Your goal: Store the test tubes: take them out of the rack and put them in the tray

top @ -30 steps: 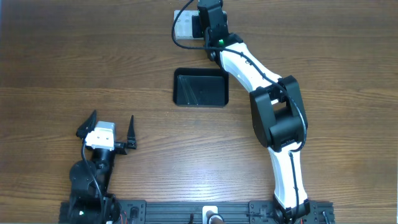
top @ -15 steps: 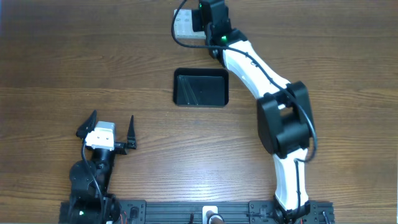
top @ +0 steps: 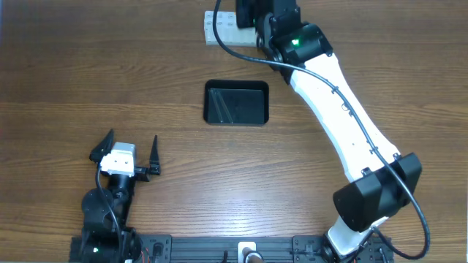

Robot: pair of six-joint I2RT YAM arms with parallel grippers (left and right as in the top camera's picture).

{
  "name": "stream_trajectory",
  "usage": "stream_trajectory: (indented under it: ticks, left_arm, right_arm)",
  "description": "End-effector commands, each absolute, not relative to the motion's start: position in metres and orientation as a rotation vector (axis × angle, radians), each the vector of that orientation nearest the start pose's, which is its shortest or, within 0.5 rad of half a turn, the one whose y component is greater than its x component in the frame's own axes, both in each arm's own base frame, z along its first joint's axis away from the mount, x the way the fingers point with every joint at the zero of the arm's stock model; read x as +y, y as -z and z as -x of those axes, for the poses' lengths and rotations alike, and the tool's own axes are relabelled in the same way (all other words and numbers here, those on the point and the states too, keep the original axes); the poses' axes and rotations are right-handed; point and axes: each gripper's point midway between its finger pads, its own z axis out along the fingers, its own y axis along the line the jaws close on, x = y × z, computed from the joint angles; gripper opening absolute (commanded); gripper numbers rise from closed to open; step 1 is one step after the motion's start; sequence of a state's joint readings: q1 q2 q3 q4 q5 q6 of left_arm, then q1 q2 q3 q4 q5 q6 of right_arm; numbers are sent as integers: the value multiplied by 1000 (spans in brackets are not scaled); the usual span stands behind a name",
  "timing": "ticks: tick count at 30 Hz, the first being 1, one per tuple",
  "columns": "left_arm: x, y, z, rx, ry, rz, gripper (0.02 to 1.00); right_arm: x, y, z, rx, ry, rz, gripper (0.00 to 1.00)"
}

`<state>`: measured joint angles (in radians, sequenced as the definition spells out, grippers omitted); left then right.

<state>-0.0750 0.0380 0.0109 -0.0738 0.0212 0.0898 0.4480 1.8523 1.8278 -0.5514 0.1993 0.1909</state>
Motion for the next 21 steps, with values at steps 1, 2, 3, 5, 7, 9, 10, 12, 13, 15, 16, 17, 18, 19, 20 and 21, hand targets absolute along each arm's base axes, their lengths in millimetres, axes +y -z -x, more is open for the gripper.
stream_trajectory:
  ticks: [1, 2, 3, 5, 7, 9, 10, 12, 13, 15, 16, 17, 18, 19, 20, 21]
  left_arm:
    - [-23, -151, -246, 1662, 9, -166, 998]
    - [-23, -151, -246, 1662, 9, -166, 1000]
    - [-23, -151, -246, 1662, 9, -166, 1000]
    - [-23, -151, -246, 1662, 9, -166, 1000]
    - [-23, -151, -246, 1662, 9, -166, 998]
    - [-23, -151, -246, 1662, 9, -166, 1000]
    - [-23, -151, -246, 1662, 9, -166, 1000]
    - [-23, -151, -246, 1662, 9, -166, 1000]
    - [-23, -151, -246, 1662, 9, -166, 1000]
    - [-23, -151, -246, 1662, 9, -166, 1000]
    - [-23, -151, -246, 1662, 9, -166, 1000]
    - [-23, -151, -246, 1662, 9, -166, 1000]
    - [-23, -151, -246, 1662, 9, -166, 1000]
    - [-23, -151, -246, 1662, 9, -166, 1000]
    - [-23, -151, -246, 1662, 9, -166, 998]
    - [-23, -151, -246, 1662, 9, -166, 998]
  right_arm:
    - [215, -221, -481, 2381, -217, 185, 56]
    - [216, -209, -474, 2433, -223, 203, 34]
    - [217, -196, -468, 2487, -229, 220, 12]
    - [220, -176, -461, 2555, -239, 240, 12]
    - [222, -159, -459, 2605, -247, 224, 7]
    - [224, -146, -458, 2638, -248, 205, 9]
    - [226, -139, -456, 2657, -252, 213, 12]
    - [231, -128, -453, 2685, -269, 226, 12]
    - [233, -123, -452, 2698, -275, 223, 12]
    - [237, -115, -450, 2717, -273, 223, 12]
    - [239, -110, -449, 2727, -270, 230, 12]
    - [241, -105, -448, 2736, -268, 231, 9]
    - [242, -103, -447, 2742, -267, 229, 12]
    - [244, -100, -445, 2750, -266, 228, 12]
    - [245, -97, -444, 2761, -265, 220, 9]
    - [246, -94, -442, 2771, -262, 215, 12]
